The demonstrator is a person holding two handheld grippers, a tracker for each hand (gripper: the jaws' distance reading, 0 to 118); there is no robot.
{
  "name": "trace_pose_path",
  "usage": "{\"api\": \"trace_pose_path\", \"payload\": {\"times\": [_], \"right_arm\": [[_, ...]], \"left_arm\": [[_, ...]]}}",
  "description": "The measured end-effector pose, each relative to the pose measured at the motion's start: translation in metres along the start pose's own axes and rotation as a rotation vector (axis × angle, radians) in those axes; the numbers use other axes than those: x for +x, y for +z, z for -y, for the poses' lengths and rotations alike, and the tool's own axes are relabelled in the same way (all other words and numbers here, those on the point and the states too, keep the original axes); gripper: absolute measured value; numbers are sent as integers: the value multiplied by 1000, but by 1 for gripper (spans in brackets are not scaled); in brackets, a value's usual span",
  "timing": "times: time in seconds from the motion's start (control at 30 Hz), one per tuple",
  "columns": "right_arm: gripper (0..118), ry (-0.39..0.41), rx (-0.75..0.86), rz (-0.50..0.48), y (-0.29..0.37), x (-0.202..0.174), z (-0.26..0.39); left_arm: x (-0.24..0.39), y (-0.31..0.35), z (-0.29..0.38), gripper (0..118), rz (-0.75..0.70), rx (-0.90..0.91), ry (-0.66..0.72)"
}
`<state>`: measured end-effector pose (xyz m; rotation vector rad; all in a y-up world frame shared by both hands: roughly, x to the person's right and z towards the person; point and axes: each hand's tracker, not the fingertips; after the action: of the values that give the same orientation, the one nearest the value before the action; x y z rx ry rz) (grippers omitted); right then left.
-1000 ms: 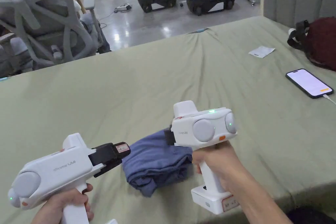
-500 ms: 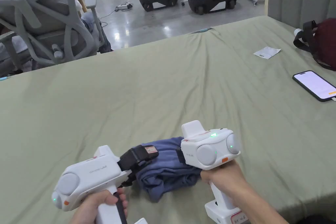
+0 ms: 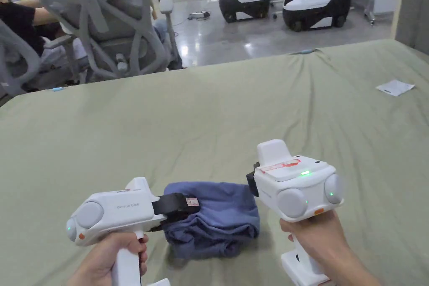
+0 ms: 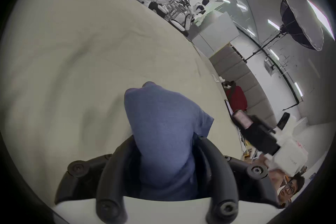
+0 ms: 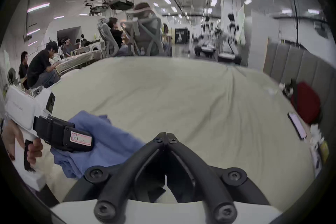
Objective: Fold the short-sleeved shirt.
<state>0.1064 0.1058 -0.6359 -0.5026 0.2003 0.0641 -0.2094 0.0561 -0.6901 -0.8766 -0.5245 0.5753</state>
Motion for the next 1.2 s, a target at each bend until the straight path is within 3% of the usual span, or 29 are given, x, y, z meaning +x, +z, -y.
{"api": "trace_pose_path", "payload": {"times": [0.1, 0.3, 0.43, 0.6, 0.73, 0.77, 0.8, 0.87, 0.9, 0.97, 1.1, 1.13, 1.17, 1.2], "right_arm": [[0, 57, 98, -11, -11, -54, -28], [0, 107, 276, -88, -75, -177, -68], [0, 110, 310, -133, -113, -247, -76], [0, 159, 283, -188, -134, -294, -64], [0, 179, 254, -200, -149, -302, -54], [0, 183, 240, -201, -152, -302, -52], [0, 181, 231, -203, -153, -301, -51], [0, 189, 226, -194, -155, -298, -50], [0, 192, 221, -185, -155, -296, -51], [0, 185, 213, -181, -151, -292, -52], [0, 184, 194, -171, -138, -279, -59], [0, 183, 191, -167, -133, -274, -61], [0, 180, 188, -164, -128, -269, -65], [0, 176, 186, -161, -122, -263, -69]], "left_arm": [[-61, 60, -27, 36, -40, 25, 8], [-187, 191, -70, 37, -118, 96, 14], [-263, 272, -86, 37, -204, 191, -34], [-336, 318, -91, 37, -260, 232, 89], [-348, 307, -90, 38, -223, 246, 105], [-347, 305, -90, 42, -222, 247, 88], [-348, 302, -92, 53, -229, 249, 76], [-342, 302, -95, 107, -324, 283, 29], [-336, 304, -97, 118, -403, 293, 10], [-338, 325, -98, 111, -414, 396, 27], [-306, 362, -103, 118, -600, 554, 14], [-292, 370, -104, 111, -616, 583, -17], [-276, 376, -104, 94, -580, 611, -60], [-254, 378, -106, 67, -579, 618, -98]]}}
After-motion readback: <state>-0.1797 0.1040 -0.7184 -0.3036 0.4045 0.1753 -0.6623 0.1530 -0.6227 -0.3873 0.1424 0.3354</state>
